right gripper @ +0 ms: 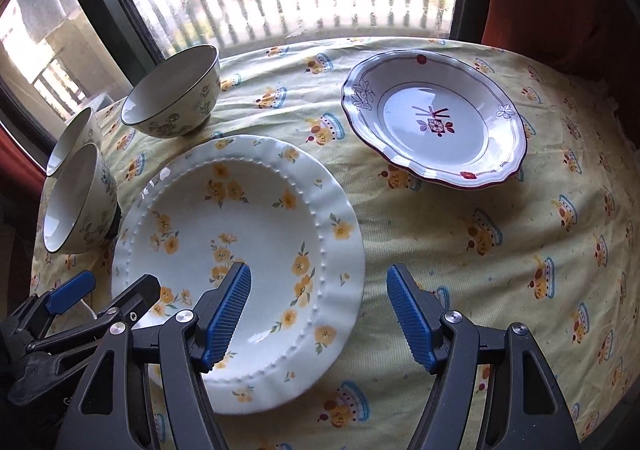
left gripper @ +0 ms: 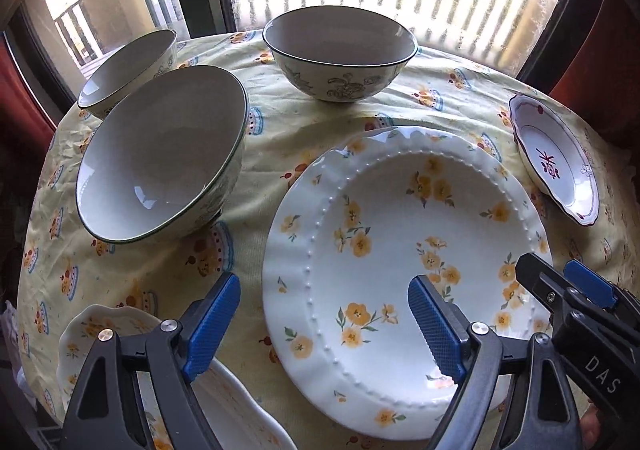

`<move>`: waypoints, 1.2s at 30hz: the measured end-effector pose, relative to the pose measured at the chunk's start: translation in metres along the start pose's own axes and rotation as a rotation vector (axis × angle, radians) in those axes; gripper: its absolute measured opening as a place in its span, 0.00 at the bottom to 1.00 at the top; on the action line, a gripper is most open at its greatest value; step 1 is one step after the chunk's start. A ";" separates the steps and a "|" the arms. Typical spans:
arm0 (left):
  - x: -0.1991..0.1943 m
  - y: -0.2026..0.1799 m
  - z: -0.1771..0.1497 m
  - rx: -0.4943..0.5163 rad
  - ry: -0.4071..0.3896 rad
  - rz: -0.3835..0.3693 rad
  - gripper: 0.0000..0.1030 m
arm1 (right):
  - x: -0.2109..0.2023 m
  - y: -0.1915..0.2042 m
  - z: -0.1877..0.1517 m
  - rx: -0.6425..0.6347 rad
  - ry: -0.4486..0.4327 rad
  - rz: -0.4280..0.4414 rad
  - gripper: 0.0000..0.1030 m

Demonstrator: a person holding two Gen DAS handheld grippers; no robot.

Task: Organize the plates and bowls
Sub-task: 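Grip the rim of the deep beaded-rim plate with both grippers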

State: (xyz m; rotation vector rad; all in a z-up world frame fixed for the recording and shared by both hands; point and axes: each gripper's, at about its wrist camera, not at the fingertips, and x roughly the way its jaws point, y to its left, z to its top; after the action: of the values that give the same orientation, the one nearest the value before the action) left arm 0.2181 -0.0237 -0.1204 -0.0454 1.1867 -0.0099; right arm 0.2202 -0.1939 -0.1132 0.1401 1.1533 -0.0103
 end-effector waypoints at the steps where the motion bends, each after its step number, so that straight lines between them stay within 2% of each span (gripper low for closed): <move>1: 0.003 -0.001 0.002 -0.003 0.001 0.006 0.84 | 0.005 -0.002 0.004 0.000 0.001 0.004 0.72; 15: 0.026 -0.010 0.008 0.033 0.019 0.015 0.81 | 0.046 -0.013 0.023 0.008 0.050 0.026 0.71; 20: 0.024 -0.011 0.007 0.055 0.024 0.017 0.81 | 0.051 -0.007 0.020 0.016 0.085 0.081 0.57; 28: 0.021 -0.022 -0.003 0.055 0.060 -0.021 0.80 | 0.044 -0.015 0.010 0.054 0.095 0.037 0.55; 36: 0.011 -0.040 -0.033 0.122 0.099 -0.051 0.79 | 0.024 -0.036 -0.023 0.099 0.119 -0.002 0.55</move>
State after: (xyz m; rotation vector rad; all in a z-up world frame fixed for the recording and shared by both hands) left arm 0.1927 -0.0655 -0.1414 0.0323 1.2811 -0.1309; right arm 0.2057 -0.2255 -0.1479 0.2294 1.2723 -0.0619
